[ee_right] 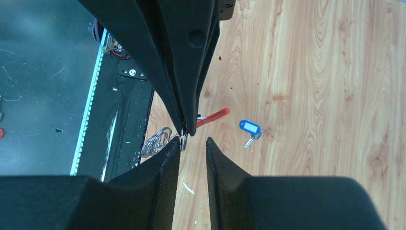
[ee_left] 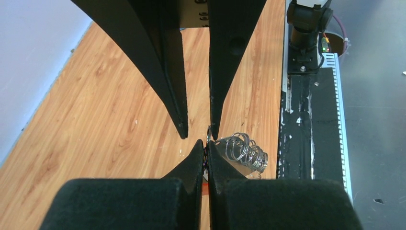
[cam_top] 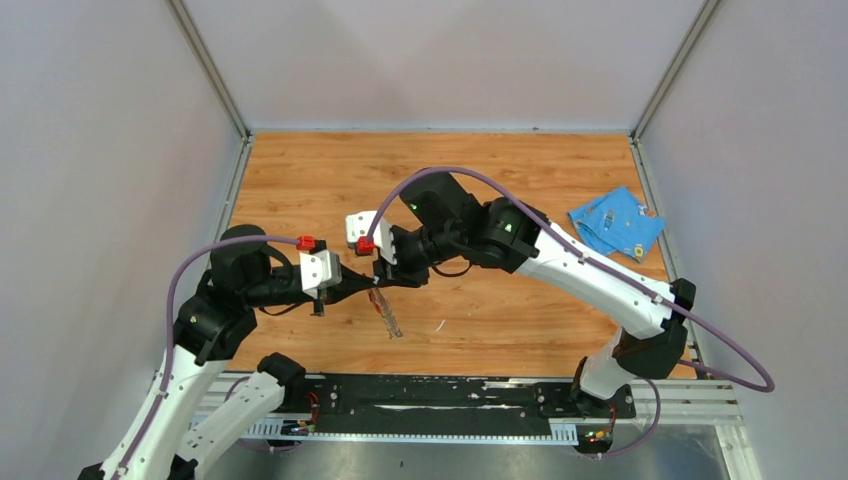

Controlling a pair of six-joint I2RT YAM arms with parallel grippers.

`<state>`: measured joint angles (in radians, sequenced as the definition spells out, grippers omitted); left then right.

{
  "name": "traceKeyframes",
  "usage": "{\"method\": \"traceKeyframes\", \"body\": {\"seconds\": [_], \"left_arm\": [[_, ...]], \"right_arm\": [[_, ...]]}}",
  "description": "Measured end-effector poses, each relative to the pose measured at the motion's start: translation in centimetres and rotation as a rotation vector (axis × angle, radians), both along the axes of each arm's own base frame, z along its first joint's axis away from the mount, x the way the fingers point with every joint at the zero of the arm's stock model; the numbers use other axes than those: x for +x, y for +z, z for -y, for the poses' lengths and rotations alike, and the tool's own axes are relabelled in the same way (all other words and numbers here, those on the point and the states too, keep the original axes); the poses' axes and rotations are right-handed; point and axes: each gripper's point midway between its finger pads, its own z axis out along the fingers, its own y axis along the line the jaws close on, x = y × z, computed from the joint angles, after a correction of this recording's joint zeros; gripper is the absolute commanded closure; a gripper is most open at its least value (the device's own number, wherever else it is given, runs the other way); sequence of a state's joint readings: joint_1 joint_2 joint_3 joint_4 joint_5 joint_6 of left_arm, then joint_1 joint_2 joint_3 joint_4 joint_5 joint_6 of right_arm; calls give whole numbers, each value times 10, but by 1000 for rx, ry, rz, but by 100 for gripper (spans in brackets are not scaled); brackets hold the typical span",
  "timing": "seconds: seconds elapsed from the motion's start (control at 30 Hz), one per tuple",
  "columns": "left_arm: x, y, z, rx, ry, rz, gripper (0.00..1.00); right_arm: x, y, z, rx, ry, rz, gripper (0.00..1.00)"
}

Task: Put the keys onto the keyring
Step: Adjust the key on the keyring.

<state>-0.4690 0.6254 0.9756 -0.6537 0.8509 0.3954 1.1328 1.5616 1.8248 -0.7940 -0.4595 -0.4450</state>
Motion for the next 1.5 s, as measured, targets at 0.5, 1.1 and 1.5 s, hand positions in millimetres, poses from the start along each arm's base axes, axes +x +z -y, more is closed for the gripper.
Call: {"method": "traceKeyframes", "body": {"seconds": [0.5,1.1,1.5], "left_arm": [[-2,2,-3,3,3,38,67],[-3,5,-9,20,16,118,66],[-8,13,-6,8,-34,152,87]], "right_arm": [[-1,-13,-4,-3,-5,13,100],[-14,-3,12,259,-43,-105,100],[-13,5,6,339,-45,-140,100]]}}
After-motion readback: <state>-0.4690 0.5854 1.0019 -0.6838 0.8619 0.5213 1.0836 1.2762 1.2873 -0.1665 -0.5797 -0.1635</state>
